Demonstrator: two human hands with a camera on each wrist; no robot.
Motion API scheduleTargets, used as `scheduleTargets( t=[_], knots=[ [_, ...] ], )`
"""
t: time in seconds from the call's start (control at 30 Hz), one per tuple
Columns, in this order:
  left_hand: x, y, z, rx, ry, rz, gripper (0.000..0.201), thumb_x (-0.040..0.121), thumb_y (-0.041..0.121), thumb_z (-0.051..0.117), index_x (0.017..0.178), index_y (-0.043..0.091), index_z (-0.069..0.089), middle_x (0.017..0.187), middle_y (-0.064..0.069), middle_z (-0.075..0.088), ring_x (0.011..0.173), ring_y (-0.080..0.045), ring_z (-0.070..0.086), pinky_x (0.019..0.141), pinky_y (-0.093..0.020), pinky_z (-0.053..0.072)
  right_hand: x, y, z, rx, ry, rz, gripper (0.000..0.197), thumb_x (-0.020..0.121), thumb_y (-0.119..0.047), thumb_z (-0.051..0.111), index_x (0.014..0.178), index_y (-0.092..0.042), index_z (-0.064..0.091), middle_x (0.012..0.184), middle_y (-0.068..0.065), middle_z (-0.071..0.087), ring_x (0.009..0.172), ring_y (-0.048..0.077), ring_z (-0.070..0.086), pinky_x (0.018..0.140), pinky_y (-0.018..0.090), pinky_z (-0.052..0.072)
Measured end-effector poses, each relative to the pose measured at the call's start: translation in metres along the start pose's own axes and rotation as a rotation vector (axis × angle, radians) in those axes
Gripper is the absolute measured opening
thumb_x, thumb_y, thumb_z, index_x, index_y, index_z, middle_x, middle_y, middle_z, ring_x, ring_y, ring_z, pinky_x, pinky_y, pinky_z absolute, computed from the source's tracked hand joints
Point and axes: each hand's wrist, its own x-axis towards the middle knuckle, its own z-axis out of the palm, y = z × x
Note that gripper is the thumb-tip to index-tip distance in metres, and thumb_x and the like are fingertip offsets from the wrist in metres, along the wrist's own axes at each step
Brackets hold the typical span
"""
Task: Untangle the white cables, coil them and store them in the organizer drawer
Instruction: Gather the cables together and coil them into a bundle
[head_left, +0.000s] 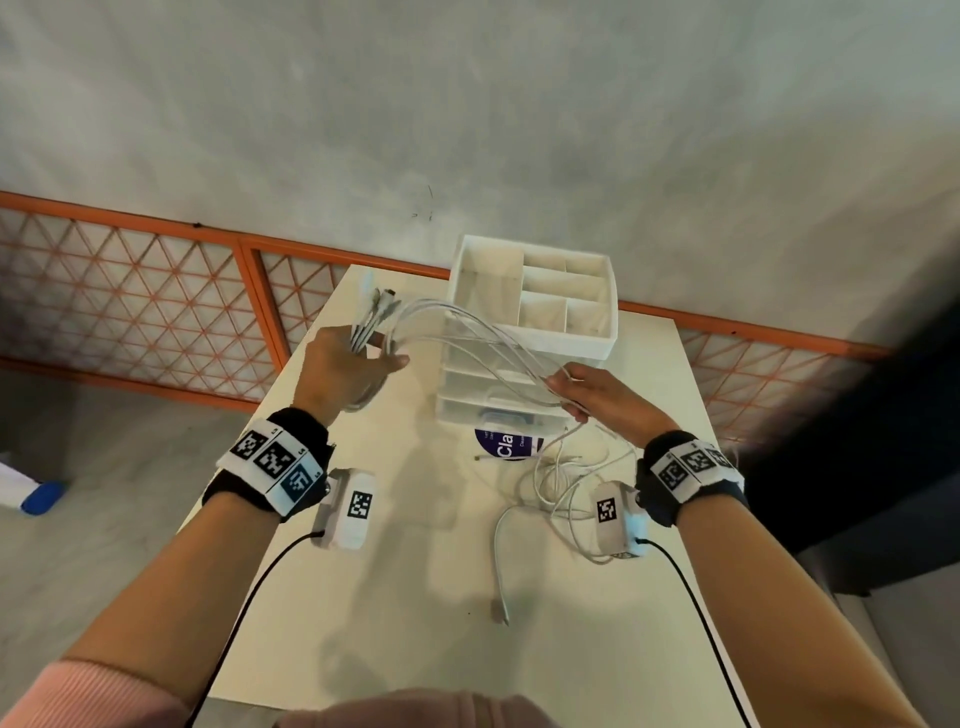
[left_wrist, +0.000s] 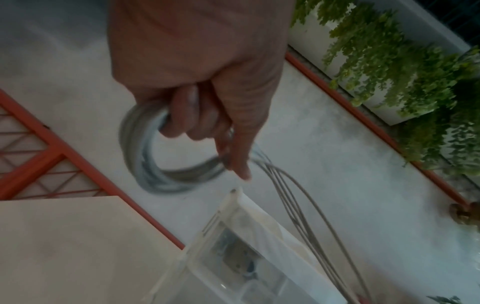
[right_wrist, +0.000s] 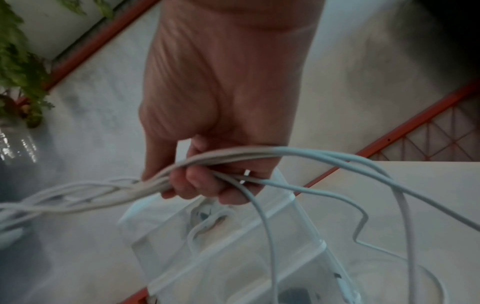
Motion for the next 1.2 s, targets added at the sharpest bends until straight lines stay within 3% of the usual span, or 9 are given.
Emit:
scheduleTargets(
  t=[0.1, 0.23, 0.4, 0.57, 0.7, 0.83, 0.93, 1.1, 1.2],
  knots=[
    [-0.004, -0.002, -0.007, -0.135, -0.082, -0.021, 0.018, 0.073, 0.031, 0.081, 0.073, 0.020, 0.067, 0.046, 0.010, 0.041, 0.042, -0.005, 0.035, 0.044, -0.020, 0.029, -0.003, 0.006, -0.015, -0.053, 0.071, 0.008, 0.026, 0.097, -0.033, 0.049, 0.086, -0.010, 0.050, 0.067, 0.001, 0.048, 0.054, 0.009, 0.040, 0.053, 0.015, 0.034],
    [-0.003, -0.007, -0.013, -0.389, 0.094, -0.117, 0.039, 0.094, 0.044, 0.052, 0.065, 0.018, 0.048, 0.034, 0.012, 0.027, 0.033, -0.004, 0.021, 0.038, -0.018, 0.020, -0.007, 0.016, -0.021, -0.020, 0.230, 0.025, 0.022, 0.100, -0.026, 0.045, 0.092, -0.009, 0.056, 0.083, 0.002, 0.058, 0.053, 0.002, 0.050, 0.048, 0.010, 0.036],
    [0.000, -0.006, -0.015, -0.487, 0.112, -0.088, 0.040, 0.099, 0.041, 0.042, 0.066, 0.019, 0.040, 0.035, 0.012, 0.027, 0.032, -0.002, 0.019, 0.035, -0.014, 0.018, -0.011, 0.031, -0.017, 0.215, 0.320, 0.083, 0.019, 0.098, -0.027, 0.048, 0.105, -0.022, 0.065, 0.101, -0.002, 0.068, 0.077, 0.014, 0.061, 0.069, 0.025, 0.047],
    [-0.006, -0.011, -0.007, -0.511, 0.145, -0.094, 0.040, 0.101, 0.037, 0.039, 0.065, 0.018, 0.037, 0.036, 0.012, 0.030, 0.032, -0.003, 0.024, 0.035, -0.015, 0.024, -0.007, 0.042, -0.017, 0.566, 0.527, 0.032, 0.019, 0.098, -0.007, 0.042, 0.088, -0.015, 0.056, 0.050, -0.005, 0.050, 0.056, 0.012, 0.060, 0.065, 0.027, 0.057],
    [-0.010, -0.012, -0.006, -0.695, 0.171, -0.160, 0.037, 0.101, 0.036, 0.038, 0.069, 0.018, 0.036, 0.040, 0.013, 0.033, 0.036, -0.005, 0.032, 0.044, -0.020, 0.046, -0.010, 0.040, -0.018, 0.769, 0.592, 0.075, 0.023, 0.094, -0.005, 0.047, 0.075, -0.017, 0.050, 0.042, -0.009, 0.030, 0.036, 0.006, 0.028, 0.039, 0.019, 0.034],
    [-0.009, -0.009, -0.005, -0.885, 0.103, -0.233, 0.038, 0.100, 0.040, 0.039, 0.071, 0.016, 0.040, 0.047, 0.006, 0.043, 0.045, -0.009, 0.048, 0.058, -0.032, 0.058, -0.008, 0.041, -0.012, 0.397, 0.552, 0.120, 0.024, 0.091, -0.012, 0.045, 0.070, -0.015, 0.055, 0.052, -0.003, 0.023, 0.044, 0.009, 0.019, 0.038, 0.019, 0.018],
    [-0.009, -0.008, -0.004, -0.789, 0.118, -0.223, 0.033, 0.100, 0.041, 0.038, 0.084, 0.014, 0.046, 0.063, 0.001, 0.055, 0.057, -0.010, 0.058, 0.052, -0.031, 0.058, -0.009, 0.043, -0.010, 0.293, 0.430, 0.149, 0.025, 0.090, -0.011, 0.048, 0.068, -0.015, 0.058, 0.054, -0.001, 0.022, 0.046, 0.011, 0.018, 0.040, 0.020, 0.015],
    [-0.011, -0.014, -0.003, -0.436, 0.163, -0.121, 0.037, 0.100, 0.046, 0.031, 0.105, 0.014, 0.049, 0.070, 0.002, 0.053, 0.050, -0.005, 0.045, 0.039, -0.018, 0.037, -0.014, 0.049, -0.011, 0.416, 0.296, 0.107, 0.022, 0.093, -0.028, 0.057, 0.081, -0.013, 0.068, 0.053, -0.001, 0.025, 0.046, 0.011, 0.017, 0.047, 0.027, 0.012],
    [-0.012, -0.015, -0.003, -0.418, 0.193, -0.127, 0.039, 0.099, 0.048, 0.032, 0.087, 0.016, 0.051, 0.066, 0.002, 0.047, 0.038, -0.001, 0.038, 0.037, -0.018, 0.029, -0.013, 0.050, -0.012, 0.407, 0.386, 0.079, 0.027, 0.096, -0.034, 0.051, 0.086, -0.014, 0.067, 0.054, -0.001, 0.024, 0.046, 0.009, 0.017, 0.042, 0.023, 0.014]
  ],
)
